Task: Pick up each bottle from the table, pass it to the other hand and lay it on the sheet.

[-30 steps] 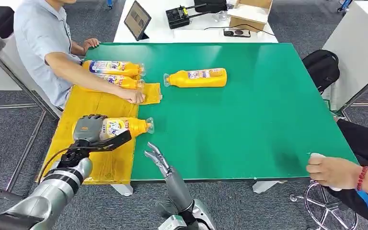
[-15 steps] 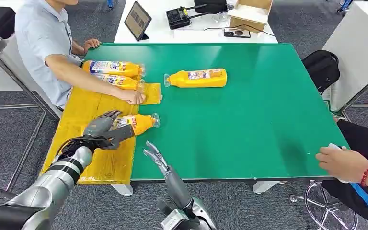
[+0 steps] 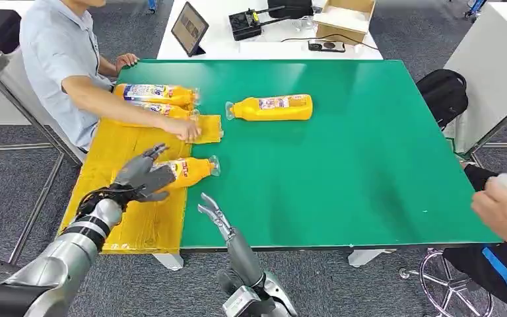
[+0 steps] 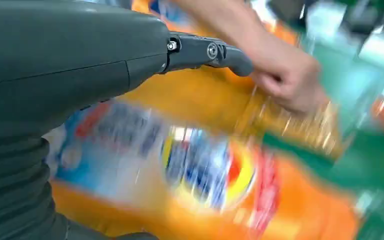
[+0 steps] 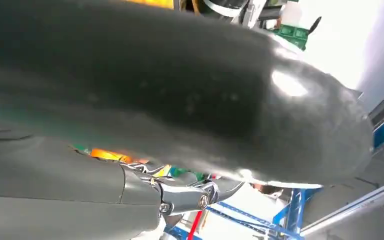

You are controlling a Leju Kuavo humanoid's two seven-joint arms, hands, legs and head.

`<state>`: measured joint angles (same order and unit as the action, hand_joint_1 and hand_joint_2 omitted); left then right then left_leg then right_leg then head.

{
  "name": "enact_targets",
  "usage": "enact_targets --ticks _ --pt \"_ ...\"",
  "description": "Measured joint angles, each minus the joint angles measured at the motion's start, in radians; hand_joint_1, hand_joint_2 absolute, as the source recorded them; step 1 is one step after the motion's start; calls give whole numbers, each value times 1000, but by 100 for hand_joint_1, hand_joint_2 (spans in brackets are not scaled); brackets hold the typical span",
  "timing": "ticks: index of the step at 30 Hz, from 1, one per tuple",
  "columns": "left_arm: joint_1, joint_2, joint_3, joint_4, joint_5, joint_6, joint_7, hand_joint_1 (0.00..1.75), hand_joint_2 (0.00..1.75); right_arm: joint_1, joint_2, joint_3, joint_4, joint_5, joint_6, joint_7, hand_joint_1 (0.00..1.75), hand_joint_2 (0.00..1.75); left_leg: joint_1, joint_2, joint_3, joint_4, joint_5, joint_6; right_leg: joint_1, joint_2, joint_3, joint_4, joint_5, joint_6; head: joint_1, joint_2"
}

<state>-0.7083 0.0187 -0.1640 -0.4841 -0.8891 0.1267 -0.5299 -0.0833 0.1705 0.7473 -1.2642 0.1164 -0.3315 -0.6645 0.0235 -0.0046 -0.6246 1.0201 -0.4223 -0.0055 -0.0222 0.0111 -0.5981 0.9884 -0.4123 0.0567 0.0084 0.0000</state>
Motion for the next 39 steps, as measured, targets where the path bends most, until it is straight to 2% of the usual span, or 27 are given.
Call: enact_targets --ticks 6,7,12,15,19,22,26,29,34,39 --pt "52 -59 84 -184 246 107 -58 0 175 -6 0 2 -11 23 -107 0 0 0 0 0 0 0 0 0 0 0 0 0 0 0 0 0" --pt "65 -76 97 -224 289 109 -56 0 175 -8 0 3 -14 25 -126 0 0 175 0 0 0 0 0 0 0 0 0 0 0 0 0 0" --pt "137 -150 144 -453 559 128 -38 0 175 -14 -5 24 -28 43 -224 0 0 175 0 0 -1 0 0 0 0 0 0 0 0 0 0 0" --pt "195 -180 151 -590 713 166 -44 0 175 -23 -16 33 -14 110 -275 0 0 175 0 0 -1 0 0 0 0 0 0 0 0 0 0 0" --pt "323 -211 155 -778 885 294 -80 0 175 -29 -36 4 63 288 -228 2 0 175 0 1 0 0 -1 0 0 0 -1 -1 0 0 0 0" --pt "438 -217 154 -891 889 384 -104 0 175 -8 -56 -62 79 377 -217 31 0 175 0 0 -1 0 -1 0 0 0 -1 -1 -1 0 0 0" --pt "587 -223 140 -1003 831 427 -98 0 175 11 -86 -189 86 532 -212 187 0 175 -1 0 -1 0 -2 1 -1 0 -1 -1 -1 1 0 0" --pt "674 -226 128 -1059 743 445 -91 0 175 21 -108 -292 86 623 -213 222 0 175 -2 0 -1 0 -2 1 -1 0 -1 -2 -1 1 0 0" --pt "760 -237 107 -1113 638 484 -74 0 175 47 -118 -427 67 663 -229 233 0 175 -2 0 -1 0 -2 1 -1 0 -1 -1 -1 1 0 0" --pt "792 -244 106 -1133 610 500 -62 0 175 49 -122 -499 67 725 -217 295 0 175 -1 0 -1 0 -2 1 -1 0 -1 -1 -1 1 -1 0"
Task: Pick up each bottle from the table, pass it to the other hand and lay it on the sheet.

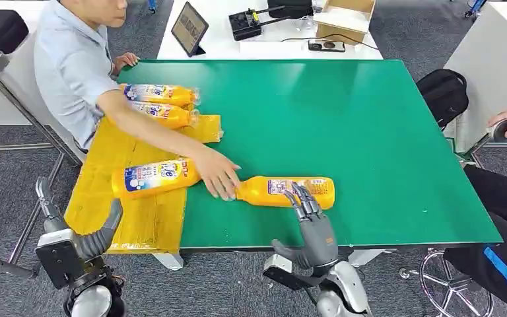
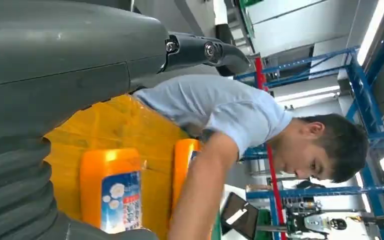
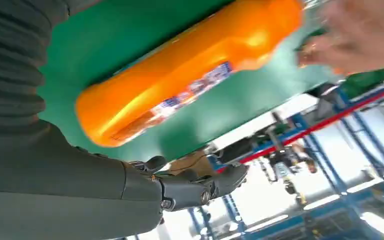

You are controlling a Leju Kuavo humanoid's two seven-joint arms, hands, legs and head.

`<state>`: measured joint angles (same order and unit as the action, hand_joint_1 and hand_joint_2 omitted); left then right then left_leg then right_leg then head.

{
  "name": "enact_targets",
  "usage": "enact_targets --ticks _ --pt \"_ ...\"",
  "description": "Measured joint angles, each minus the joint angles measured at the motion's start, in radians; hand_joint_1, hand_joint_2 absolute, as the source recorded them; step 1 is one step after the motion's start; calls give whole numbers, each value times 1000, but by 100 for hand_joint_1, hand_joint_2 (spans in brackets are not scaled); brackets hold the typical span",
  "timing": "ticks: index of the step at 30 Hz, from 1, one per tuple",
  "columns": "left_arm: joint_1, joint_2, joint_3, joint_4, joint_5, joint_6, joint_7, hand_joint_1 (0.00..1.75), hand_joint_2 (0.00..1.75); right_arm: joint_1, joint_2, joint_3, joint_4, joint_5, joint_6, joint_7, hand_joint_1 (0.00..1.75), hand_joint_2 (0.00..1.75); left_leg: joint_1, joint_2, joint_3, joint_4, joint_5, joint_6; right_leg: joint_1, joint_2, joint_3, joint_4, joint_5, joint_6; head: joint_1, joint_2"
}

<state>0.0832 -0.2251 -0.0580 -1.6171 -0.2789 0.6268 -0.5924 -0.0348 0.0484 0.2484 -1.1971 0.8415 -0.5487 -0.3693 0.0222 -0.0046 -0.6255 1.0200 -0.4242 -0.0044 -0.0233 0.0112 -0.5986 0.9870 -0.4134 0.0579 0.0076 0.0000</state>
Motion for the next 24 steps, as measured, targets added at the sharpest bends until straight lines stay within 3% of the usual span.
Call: enact_targets --ticks 6,14,24 --pt "2 -8 -26 -6 -15 -14 3 0 175 -68 12 -28 68 -11 71 35 0 175 0 0 0 0 1 0 0 0 0 0 1 -1 0 0" --pt "-5 -12 -89 -7 -22 -55 37 0 175 -196 30 -29 214 25 62 84 0 175 0 0 0 0 1 0 0 0 0 0 1 -1 0 0" --pt "-23 -14 -105 0 -47 -37 78 0 175 -323 45 -20 364 195 90 314 0 175 0 0 0 0 1 0 0 0 0 0 1 -1 0 0"
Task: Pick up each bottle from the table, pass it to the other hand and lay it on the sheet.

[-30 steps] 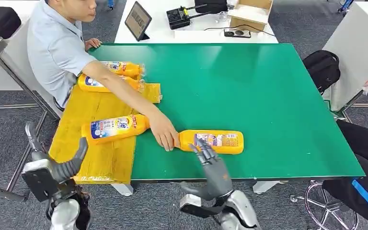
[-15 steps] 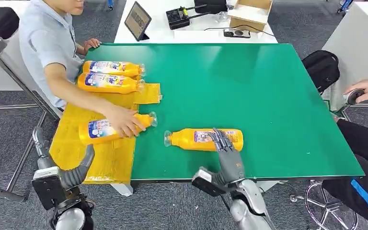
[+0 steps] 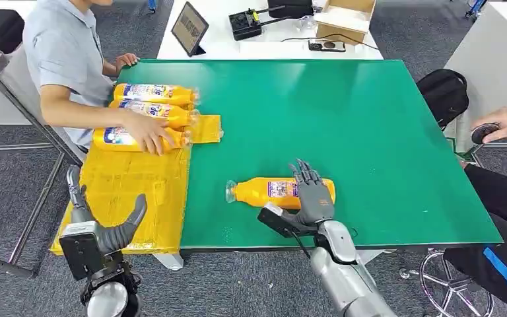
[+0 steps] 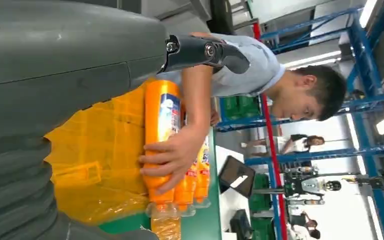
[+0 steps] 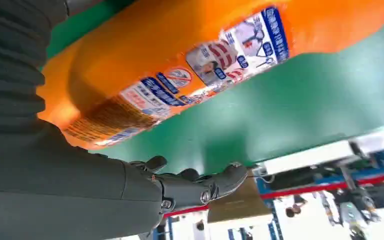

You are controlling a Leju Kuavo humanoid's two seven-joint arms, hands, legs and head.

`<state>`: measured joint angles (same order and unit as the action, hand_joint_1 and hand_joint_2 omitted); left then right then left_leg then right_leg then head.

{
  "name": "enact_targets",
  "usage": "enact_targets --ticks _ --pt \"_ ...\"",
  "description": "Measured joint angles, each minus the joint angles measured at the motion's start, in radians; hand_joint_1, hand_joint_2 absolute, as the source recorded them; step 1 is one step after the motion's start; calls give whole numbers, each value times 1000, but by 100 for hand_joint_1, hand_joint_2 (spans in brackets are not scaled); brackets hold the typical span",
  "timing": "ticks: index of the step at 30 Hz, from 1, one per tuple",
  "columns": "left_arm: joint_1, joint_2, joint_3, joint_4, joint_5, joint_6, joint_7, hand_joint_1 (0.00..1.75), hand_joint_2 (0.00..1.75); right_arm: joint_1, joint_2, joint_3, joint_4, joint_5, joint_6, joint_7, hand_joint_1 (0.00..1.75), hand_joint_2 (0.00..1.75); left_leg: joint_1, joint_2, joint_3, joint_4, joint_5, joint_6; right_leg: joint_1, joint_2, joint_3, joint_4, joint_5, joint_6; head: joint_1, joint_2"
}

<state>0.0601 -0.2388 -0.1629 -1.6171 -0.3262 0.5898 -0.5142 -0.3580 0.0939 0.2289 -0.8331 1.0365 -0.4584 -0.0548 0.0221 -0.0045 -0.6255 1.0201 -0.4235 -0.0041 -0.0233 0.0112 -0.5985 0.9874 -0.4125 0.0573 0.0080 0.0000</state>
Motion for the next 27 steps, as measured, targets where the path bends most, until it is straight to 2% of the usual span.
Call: enact_targets --ticks 4,8,16,17,18,19,20,21,27 --pt "0 0 4 1 -46 13 24 0 175 -23 5 3 34 18 77 65 0 175 0 0 0 0 0 0 0 0 0 0 0 0 0 0" --pt "0 -2 10 1 -51 17 37 0 175 -42 5 7 61 61 96 117 0 175 0 0 0 0 0 0 0 0 0 0 0 0 0 0" --pt "10 -4 20 -2 -3 -80 91 0 175 -73 5 21 85 121 181 206 0 175 0 0 2 0 0 0 0 0 2 0 0 0 0 0" --pt "10 -6 21 -2 9 -91 96 0 175 -77 5 22 88 124 188 213 26 175 0 0 2 0 0 0 0 0 2 0 0 0 0 0" --pt "10 -8 23 -2 29 -110 103 0 175 -82 5 22 92 128 196 217 26 175 0 0 3 0 0 0 0 0 3 0 0 0 0 0" --pt "10 -8 23 -2 54 -132 114 0 175 -88 5 23 96 131 209 222 134 175 0 0 3 0 0 0 0 0 3 0 0 0 0 0" --pt "10 -8 25 -2 75 -152 123 0 175 -93 5 26 100 133 219 225 168 175 0 0 3 0 0 0 0 0 3 0 0 0 0 0" --pt "11 -8 27 -2 102 -179 132 0 175 -98 4 29 106 137 233 230 175 175 0 0 4 0 0 0 0 0 4 0 0 0 0 0" --pt "16 -8 37 -2 174 -245 152 0 175 -118 -3 42 119 129 266 223 175 175 0 -1 5 0 0 0 0 0 5 0 0 0 0 0"
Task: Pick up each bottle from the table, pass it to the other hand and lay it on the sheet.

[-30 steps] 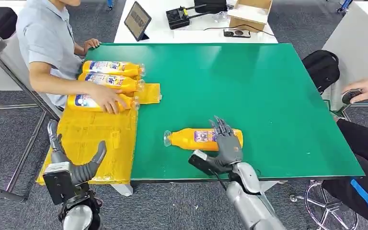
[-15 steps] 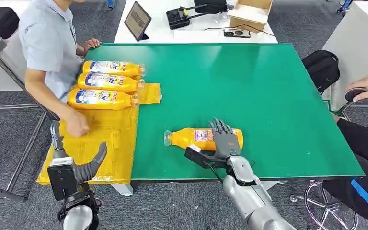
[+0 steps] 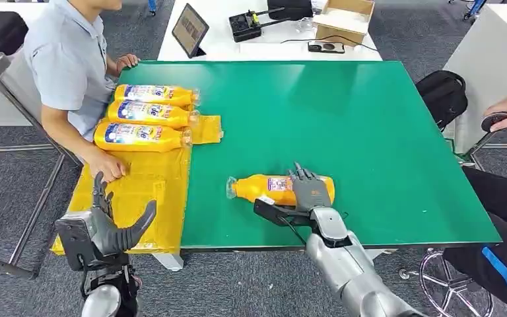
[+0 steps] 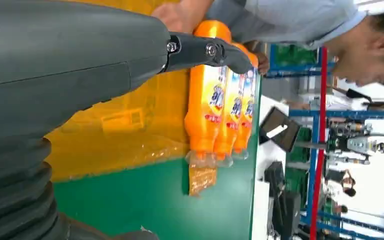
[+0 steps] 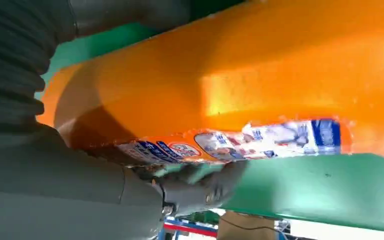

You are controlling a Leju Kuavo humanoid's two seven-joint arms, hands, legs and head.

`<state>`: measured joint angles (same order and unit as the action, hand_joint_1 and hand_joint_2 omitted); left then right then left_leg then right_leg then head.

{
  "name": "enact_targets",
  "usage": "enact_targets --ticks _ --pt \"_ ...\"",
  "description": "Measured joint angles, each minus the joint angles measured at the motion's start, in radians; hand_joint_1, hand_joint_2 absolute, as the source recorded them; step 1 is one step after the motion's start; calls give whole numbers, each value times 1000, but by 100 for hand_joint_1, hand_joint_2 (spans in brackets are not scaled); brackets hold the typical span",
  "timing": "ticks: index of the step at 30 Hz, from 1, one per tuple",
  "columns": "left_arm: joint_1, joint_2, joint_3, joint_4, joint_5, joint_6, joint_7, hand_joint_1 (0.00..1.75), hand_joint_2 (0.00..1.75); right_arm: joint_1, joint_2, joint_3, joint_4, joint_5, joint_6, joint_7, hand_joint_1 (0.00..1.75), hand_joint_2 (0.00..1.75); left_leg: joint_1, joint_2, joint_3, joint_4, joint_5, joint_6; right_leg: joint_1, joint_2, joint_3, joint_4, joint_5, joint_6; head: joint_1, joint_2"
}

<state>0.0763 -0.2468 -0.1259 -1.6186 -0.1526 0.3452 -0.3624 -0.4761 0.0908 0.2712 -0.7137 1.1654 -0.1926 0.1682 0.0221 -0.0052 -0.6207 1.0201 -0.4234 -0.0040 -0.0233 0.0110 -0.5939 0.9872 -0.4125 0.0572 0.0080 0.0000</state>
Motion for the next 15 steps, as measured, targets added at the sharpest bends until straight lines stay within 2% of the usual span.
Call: enact_targets --ticks 10,12,15 --pt "3 0 11 2 34 -27 3 0 175 -29 -34 5 23 -91 37 -68 175 175 0 0 1 0 0 0 0 0 0 0 0 0 0 0" --pt "2 0 11 5 41 -27 0 0 175 -35 -44 3 31 -134 50 -108 175 175 0 0 2 0 0 0 0 0 1 -1 0 0 0 0" --pt "-4 0 11 16 63 -32 -17 0 175 -45 -60 -13 36 -246 76 -230 175 175 0 1 5 0 -1 0 0 0 3 -1 0 0 1 0"
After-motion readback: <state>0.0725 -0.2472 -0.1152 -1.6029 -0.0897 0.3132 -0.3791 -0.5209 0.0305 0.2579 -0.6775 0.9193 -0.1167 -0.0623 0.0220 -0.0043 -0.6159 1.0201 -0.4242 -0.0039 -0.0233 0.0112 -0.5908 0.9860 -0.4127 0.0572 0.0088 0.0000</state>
